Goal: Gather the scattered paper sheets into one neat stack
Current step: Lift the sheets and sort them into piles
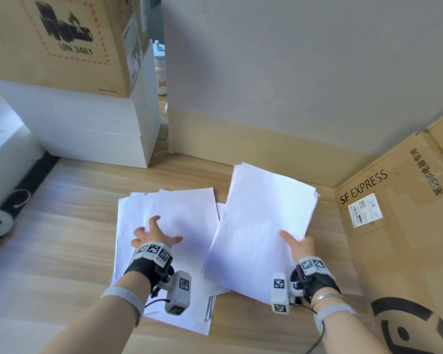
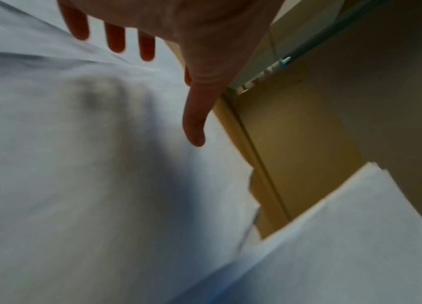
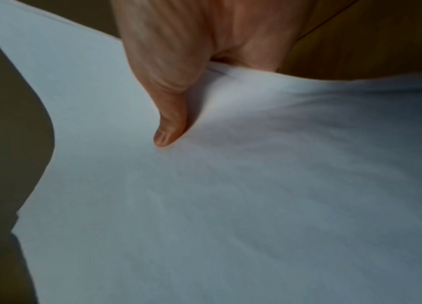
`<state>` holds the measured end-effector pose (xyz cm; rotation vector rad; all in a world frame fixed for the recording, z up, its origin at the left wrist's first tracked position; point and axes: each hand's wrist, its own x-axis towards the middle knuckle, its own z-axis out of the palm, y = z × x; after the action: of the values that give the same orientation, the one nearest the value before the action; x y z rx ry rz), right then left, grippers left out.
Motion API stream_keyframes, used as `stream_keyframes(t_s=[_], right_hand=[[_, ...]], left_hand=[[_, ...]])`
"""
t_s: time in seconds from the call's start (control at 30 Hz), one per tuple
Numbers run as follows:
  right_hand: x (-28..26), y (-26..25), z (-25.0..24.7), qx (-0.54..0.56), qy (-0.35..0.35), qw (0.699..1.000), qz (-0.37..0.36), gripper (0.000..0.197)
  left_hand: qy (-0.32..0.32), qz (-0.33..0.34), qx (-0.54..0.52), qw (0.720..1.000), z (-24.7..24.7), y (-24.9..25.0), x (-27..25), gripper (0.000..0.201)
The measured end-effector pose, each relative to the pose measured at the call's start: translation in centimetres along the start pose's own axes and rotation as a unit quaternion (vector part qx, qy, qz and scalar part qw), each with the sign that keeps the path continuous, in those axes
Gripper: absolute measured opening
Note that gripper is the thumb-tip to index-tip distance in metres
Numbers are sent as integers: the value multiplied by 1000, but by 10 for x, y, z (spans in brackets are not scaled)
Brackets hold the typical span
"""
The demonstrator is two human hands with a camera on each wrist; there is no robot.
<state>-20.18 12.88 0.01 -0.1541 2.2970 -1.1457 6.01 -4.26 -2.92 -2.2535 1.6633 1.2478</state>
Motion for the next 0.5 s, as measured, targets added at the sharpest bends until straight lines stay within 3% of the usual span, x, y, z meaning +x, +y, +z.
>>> stream_keyframes(t_s=[0.13,0.27,0.4,0.5], right_hand=[[4,29,-7,-9,14,998,53,27],[6,45,-9,-5,21,997,77,40],[9,53,-15,-8,29,996,87,45],[9,55,-22,-4,31,996,88,43]], left_hand=[[-3,-65,39,997,16,-17,3,105],[35,-20,110,993,24,-21,5,105],[50,53,81,994,22,-26,18,89],[0,51,30,998,17,-30,27,50]])
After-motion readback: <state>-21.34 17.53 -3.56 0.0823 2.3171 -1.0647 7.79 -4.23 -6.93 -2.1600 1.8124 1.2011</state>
